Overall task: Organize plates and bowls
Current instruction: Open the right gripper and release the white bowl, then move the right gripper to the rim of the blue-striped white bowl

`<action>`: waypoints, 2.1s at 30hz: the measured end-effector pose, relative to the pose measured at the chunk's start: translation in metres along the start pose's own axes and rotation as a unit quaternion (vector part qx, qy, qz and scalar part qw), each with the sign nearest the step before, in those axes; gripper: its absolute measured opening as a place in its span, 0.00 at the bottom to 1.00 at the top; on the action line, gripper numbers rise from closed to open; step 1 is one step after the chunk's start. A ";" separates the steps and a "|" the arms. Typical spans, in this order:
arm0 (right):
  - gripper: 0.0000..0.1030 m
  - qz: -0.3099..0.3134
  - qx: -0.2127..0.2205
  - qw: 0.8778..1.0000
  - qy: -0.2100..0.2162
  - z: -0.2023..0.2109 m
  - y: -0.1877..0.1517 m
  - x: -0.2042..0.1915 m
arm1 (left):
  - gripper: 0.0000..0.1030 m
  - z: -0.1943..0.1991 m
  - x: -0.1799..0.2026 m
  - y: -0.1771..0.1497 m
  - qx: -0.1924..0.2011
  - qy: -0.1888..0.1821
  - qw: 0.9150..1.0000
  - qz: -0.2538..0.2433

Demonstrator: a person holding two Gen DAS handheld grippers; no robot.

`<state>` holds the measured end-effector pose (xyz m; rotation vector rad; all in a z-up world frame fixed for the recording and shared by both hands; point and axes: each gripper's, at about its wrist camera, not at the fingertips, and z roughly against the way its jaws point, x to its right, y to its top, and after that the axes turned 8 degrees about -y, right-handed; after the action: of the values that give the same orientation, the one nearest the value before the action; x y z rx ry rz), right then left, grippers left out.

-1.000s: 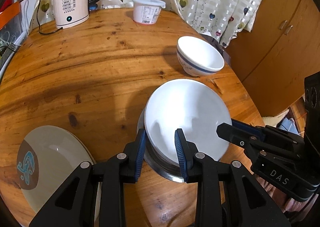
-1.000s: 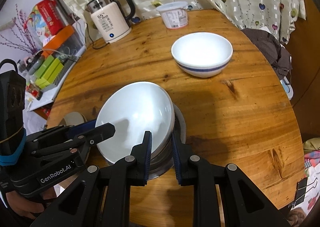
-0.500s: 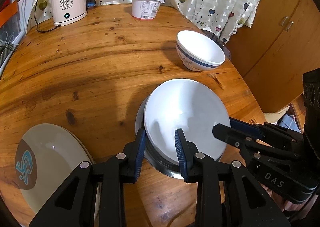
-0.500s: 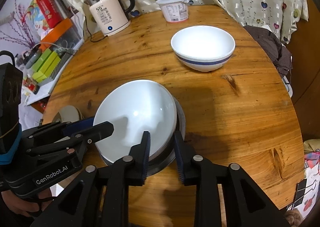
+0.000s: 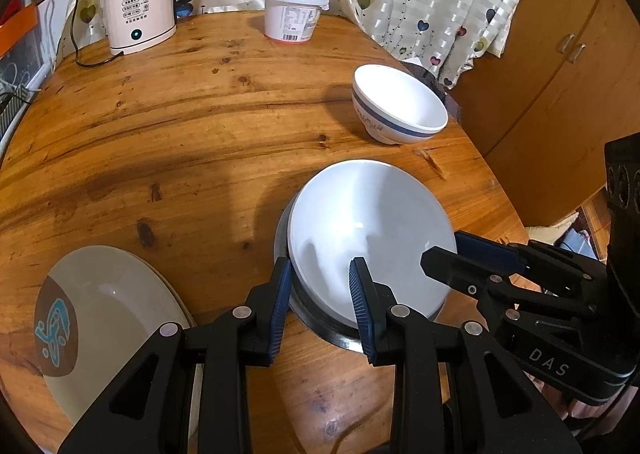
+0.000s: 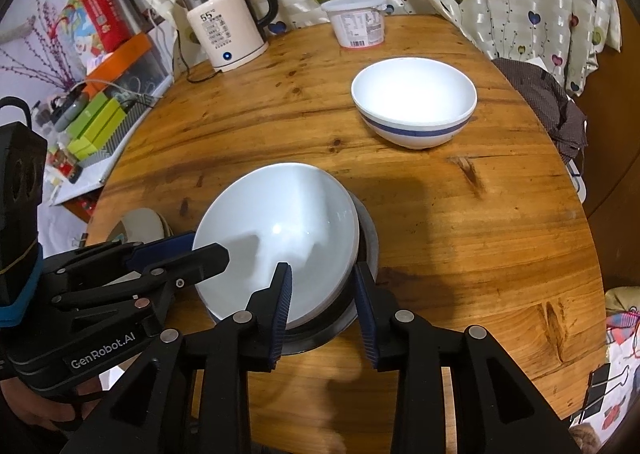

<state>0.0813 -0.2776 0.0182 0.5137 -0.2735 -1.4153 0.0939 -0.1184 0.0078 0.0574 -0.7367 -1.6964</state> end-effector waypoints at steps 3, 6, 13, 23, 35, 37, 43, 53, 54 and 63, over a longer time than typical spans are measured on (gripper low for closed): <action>0.30 0.000 0.008 1.000 -0.001 0.005 0.002 0.000 | 0.30 0.005 -0.001 0.001 0.007 0.002 1.000 0.001; 0.30 -0.002 0.017 1.000 -0.002 0.010 0.004 0.002 | 0.30 0.011 -0.002 0.002 0.017 0.006 1.000 0.002; 0.30 -0.007 0.033 0.999 -0.003 0.022 0.010 0.006 | 0.30 0.025 -0.004 0.007 0.039 0.010 0.999 0.002; 0.31 -0.012 0.040 0.999 -0.001 0.025 0.013 0.010 | 0.30 0.027 -0.001 0.012 0.045 0.012 0.999 -0.003; 0.31 -0.028 0.045 0.999 -0.003 0.024 0.020 0.024 | 0.30 0.021 0.001 0.025 0.045 0.011 0.999 -0.009; 0.31 -0.031 0.046 0.998 -0.003 0.023 0.022 0.027 | 0.30 0.019 0.002 0.028 0.045 0.010 0.999 -0.008; 0.31 -0.044 0.047 0.998 -0.006 0.019 0.030 0.041 | 0.30 0.010 0.006 0.042 0.042 0.005 0.999 -0.009; 0.32 -0.061 0.047 0.997 -0.011 0.008 0.045 0.065 | 0.30 -0.009 0.017 0.066 0.036 -0.009 0.999 -0.017; 0.32 -0.062 0.047 0.997 -0.011 0.008 0.046 0.067 | 0.30 -0.011 0.019 0.069 0.035 -0.010 0.999 -0.018; 0.32 -0.075 0.050 0.996 -0.016 -0.003 0.062 0.087 | 0.30 -0.030 0.026 0.090 0.028 -0.023 0.999 -0.020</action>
<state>0.1496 -0.3577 0.0361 0.6036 -0.3376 -1.5621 0.1778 -0.1610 0.0375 0.0723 -0.8231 -1.7189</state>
